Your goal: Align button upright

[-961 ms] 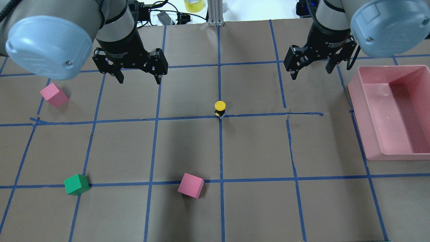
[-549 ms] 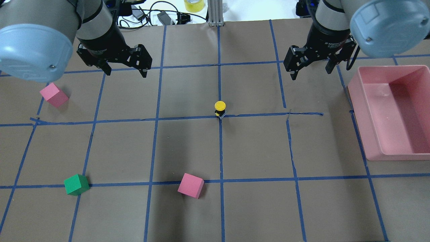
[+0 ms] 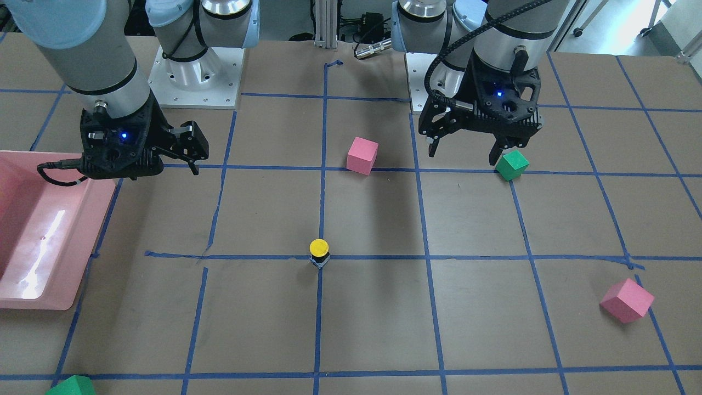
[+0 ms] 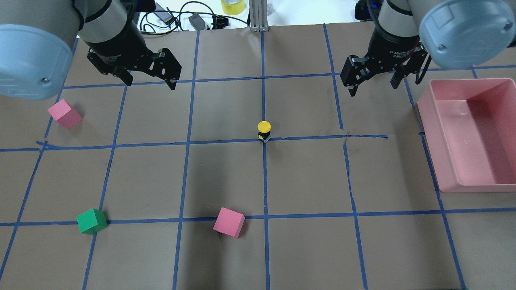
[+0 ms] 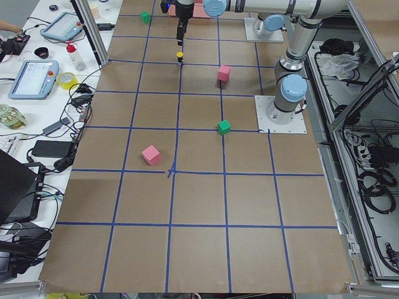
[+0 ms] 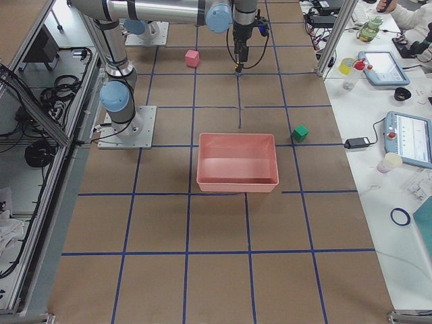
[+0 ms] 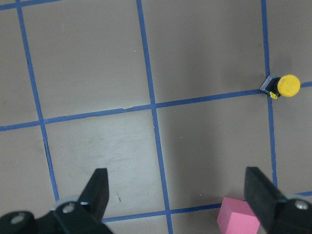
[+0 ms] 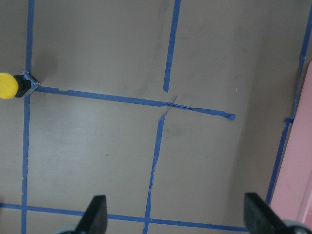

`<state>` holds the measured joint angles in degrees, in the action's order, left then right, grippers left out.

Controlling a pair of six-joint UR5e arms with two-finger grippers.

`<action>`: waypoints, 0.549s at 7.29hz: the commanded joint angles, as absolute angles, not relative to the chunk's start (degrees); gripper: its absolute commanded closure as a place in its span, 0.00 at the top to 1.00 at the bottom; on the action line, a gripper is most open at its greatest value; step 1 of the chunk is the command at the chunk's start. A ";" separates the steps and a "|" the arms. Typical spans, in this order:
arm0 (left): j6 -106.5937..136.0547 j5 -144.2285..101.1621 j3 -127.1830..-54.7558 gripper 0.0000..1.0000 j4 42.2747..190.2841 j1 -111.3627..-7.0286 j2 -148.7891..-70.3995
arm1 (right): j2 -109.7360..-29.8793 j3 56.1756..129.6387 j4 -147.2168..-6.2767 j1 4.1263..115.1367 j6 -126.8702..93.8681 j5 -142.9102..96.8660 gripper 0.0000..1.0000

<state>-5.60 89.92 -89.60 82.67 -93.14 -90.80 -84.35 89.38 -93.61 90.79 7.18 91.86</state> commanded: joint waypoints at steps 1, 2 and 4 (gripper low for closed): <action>-6.15 90.00 -90.26 1.00 83.14 -93.16 -90.44 | -84.29 89.38 -93.60 90.79 7.38 91.76 1.00; -6.15 90.09 -90.18 1.00 83.58 -93.16 -90.44 | -84.37 89.47 -93.60 90.79 7.21 91.67 1.00; -6.06 90.18 -90.18 1.00 83.85 -93.16 -90.44 | -84.38 89.38 -93.69 90.79 7.73 91.76 1.00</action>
